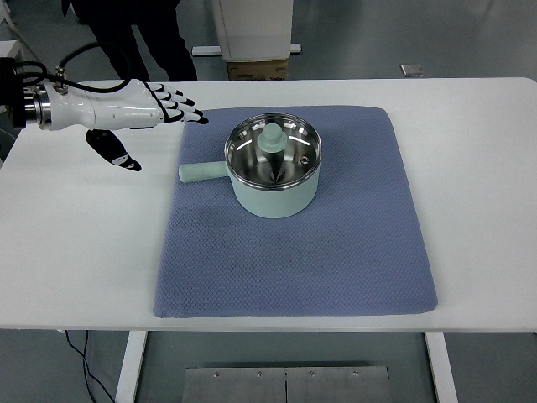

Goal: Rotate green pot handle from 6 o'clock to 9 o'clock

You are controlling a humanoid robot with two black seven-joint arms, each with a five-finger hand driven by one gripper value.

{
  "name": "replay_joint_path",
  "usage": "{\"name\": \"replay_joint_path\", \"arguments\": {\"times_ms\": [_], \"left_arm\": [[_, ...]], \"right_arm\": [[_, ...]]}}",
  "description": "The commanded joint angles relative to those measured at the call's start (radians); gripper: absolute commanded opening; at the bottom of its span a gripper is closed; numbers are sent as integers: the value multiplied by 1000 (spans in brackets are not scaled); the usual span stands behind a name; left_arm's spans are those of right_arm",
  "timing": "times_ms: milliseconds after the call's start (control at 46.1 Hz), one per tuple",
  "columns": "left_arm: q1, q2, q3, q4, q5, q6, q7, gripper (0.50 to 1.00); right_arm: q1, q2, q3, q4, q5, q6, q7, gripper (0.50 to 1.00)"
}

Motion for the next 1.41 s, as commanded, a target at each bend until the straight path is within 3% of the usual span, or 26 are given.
{"name": "replay_joint_path", "arguments": {"times_ms": [0, 152, 325, 412, 563, 802, 975, 1387], "left_arm": [[0, 10, -2, 10, -114, -2, 0, 1000], [6, 11, 0, 32, -438, -11, 0, 1000], [8, 10, 0, 128, -844, -94, 0, 1000], [28, 5, 1, 153, -958, -99, 0, 1000], [98, -19, -2, 181, -1076, -88, 0, 1000], [198, -166, -41, 279, -1328, -86, 0, 1000], [265, -216, -104, 311, -1492, -88, 0, 1000], [427, -421, -413, 533, -1606, -88, 0, 1000]], "right_arm": [[0, 0, 0, 0, 0, 0, 0, 1000], [0, 0, 0, 0, 0, 0, 0, 1000], [0, 0, 0, 0, 0, 0, 0, 1000], [0, 0, 0, 0, 0, 0, 0, 1000], [0, 0, 0, 0, 0, 0, 0, 1000], [0, 0, 0, 0, 0, 0, 0, 1000], [0, 0, 0, 0, 0, 0, 0, 1000], [0, 0, 0, 0, 0, 0, 0, 1000]]}}
